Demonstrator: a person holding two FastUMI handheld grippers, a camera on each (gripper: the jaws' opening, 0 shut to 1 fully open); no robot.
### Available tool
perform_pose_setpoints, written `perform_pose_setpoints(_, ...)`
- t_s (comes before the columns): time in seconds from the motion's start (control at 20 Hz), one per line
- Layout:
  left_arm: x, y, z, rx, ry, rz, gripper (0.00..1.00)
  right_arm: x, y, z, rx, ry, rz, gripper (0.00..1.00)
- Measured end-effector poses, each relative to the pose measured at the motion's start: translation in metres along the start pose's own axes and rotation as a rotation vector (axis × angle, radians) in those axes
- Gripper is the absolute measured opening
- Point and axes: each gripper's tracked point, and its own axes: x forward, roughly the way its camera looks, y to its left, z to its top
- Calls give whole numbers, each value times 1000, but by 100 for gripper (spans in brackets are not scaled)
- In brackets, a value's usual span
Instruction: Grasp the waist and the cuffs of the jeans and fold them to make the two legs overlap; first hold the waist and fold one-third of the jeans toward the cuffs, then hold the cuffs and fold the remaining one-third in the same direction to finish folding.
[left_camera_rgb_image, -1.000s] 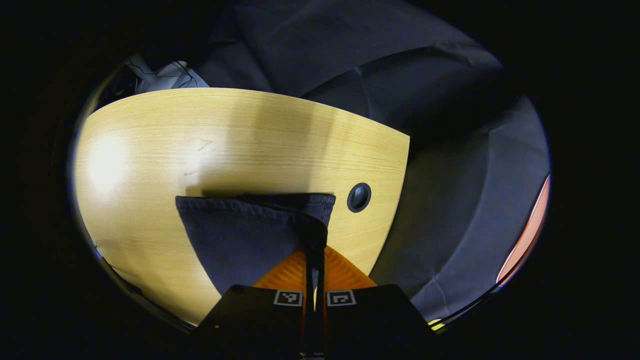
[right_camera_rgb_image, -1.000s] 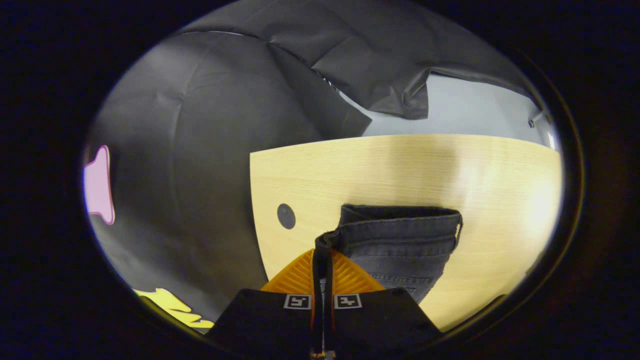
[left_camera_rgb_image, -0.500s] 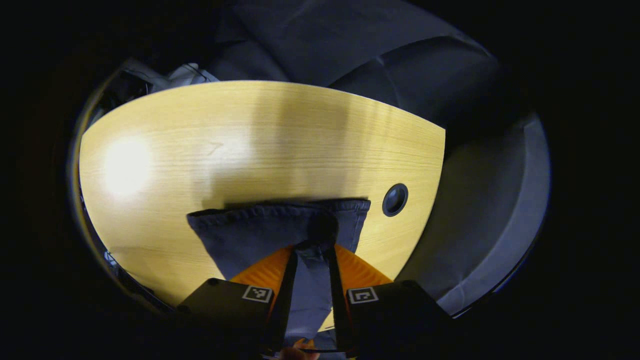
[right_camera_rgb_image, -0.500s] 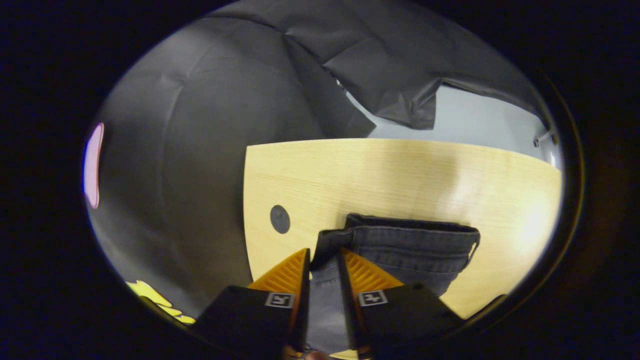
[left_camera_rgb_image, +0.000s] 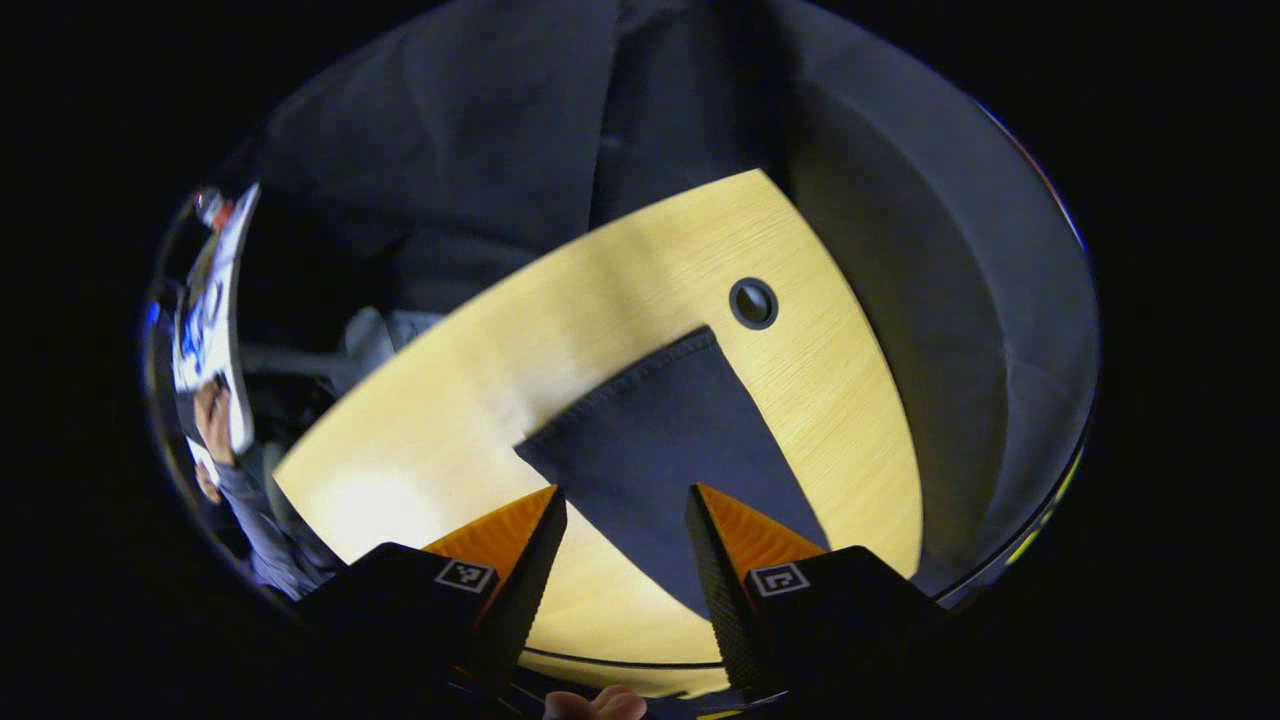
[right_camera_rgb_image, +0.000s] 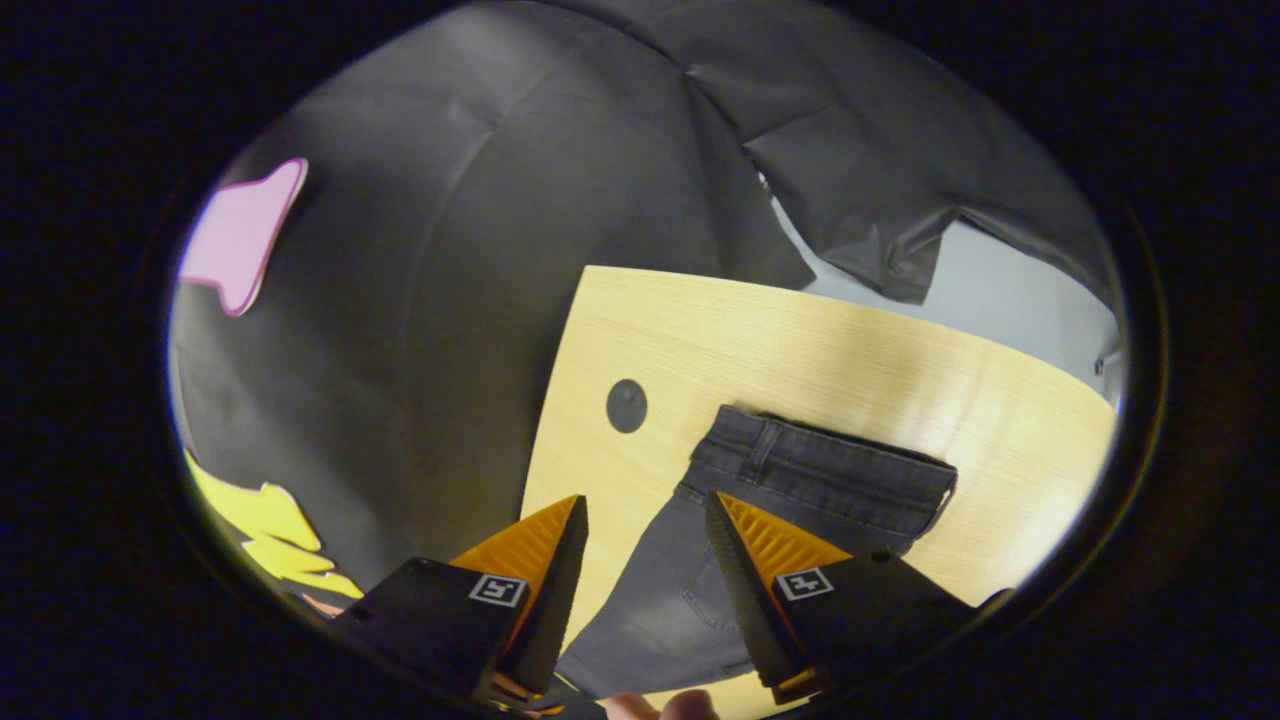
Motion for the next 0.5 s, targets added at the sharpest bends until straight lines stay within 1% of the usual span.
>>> perform_pose_setpoints(0.05,-17,0,8,54,-71,7,78,-6,3,-2,-55,-17,0,83)
perform_pose_setpoints(0.1,-35,-3,15,111,-146,8,91,-17,8,-6,-124,-43,2,67)
perform_pose_setpoints(0.15,-56,-5,22,171,-226,9,78,-29,12,-6,-204,-80,-5,76)
perform_pose_setpoints(0.2,-63,-23,30,234,-306,3,78,-42,18,-4,-289,-128,-6,78)
perform_pose_setpoints(0.25,-82,-25,36,293,-391,-1,78,-57,24,-2,-376,-182,-10,73)
perform_pose_setpoints(0.3,-98,-31,33,342,-481,-9,78,-73,32,-4,-461,-235,-9,74)
perform_pose_setpoints(0.35,-119,-43,34,380,-563,-33,78,-90,41,-6,-536,-285,3,85)
perform_pose_setpoints(0.4,-140,-50,32,404,-630,-59,79,-109,51,-13,-605,-328,14,77)
perform_pose_setpoints(0.45,-156,-54,33,417,-696,-87,80,-127,60,-20,-663,-369,33,86)
perform_pose_setpoints(0.5,-171,-57,31,426,-760,-117,84,-147,71,-27,-711,-412,48,86)
